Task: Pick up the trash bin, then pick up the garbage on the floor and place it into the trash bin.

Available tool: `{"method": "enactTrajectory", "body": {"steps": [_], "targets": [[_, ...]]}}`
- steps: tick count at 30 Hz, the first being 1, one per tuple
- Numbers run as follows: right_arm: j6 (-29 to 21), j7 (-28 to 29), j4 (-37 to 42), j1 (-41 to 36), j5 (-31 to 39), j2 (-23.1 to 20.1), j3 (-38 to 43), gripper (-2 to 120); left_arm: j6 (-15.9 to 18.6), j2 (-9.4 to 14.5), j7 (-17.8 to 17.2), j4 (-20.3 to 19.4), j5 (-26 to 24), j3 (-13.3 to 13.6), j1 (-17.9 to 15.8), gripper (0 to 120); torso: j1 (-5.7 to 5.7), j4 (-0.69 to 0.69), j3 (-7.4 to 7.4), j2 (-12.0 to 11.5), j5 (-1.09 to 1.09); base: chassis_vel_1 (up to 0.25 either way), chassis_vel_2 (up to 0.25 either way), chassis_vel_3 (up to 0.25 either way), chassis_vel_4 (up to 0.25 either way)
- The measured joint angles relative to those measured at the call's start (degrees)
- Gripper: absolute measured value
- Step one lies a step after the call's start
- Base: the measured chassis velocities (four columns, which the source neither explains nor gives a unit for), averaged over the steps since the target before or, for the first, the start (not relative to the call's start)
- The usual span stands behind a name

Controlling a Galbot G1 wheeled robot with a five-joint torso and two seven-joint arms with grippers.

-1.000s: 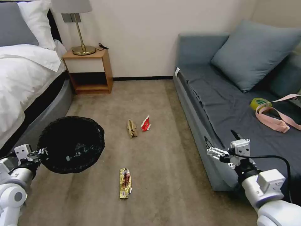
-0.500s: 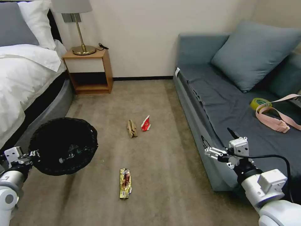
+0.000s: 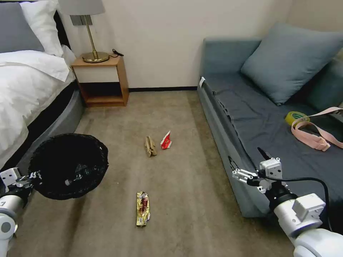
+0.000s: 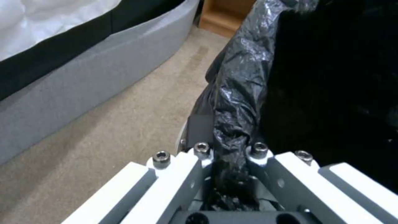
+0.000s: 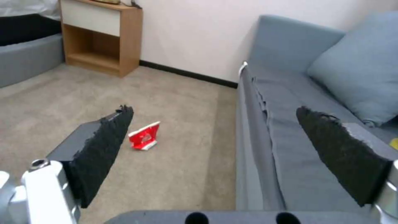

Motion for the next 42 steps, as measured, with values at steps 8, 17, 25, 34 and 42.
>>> {"method": "enactTrajectory", "body": {"steps": [8,17,25,34,42], "targets": [[0.33,-0.17,-0.50,0.44,0.35,-0.54,-0.21,100,-0.14,0.29,0.07,1.01,0.80,-1.08,-0.18,1,0.00,0.00,0.00,0.00,0.00,-0.035,0.040,0.044,-0.043],[0.88,-0.69,-1.25,0.67,0.06,-0.76,-0.99,100,-0.54,1.13,0.96,2.04,1.29,-2.13,-0.12,1,0.00,0.00,0.01,-0.01,-0.01,-0.124,0.137,0.130,-0.134],[2.89,-2.07,-2.89,1.43,-1.52,-1.68,-2.04,100,-0.87,1.94,2.33,2.87,1.45,-2.39,0.19,1,0.01,-0.01,0.01,-0.01,-0.01,-0.082,0.086,0.084,-0.094],[3.45,-1.38,-6.71,9.44,2.73,-6.93,-7.76,100,-2.10,4.05,4.63,4.31,0.72,-3.48,1.35,1,0.00,0.01,0.01,-0.01,0.01,0.000,0.000,0.000,0.000],[1.88,-2.26,-12.63,24.65,8.64,-16.96,-23.84,100,-2.95,5.02,6.45,4.62,0.29,-4.36,2.78,1,0.00,0.01,0.00,-0.01,0.00,0.000,0.000,0.000,0.000]]}}
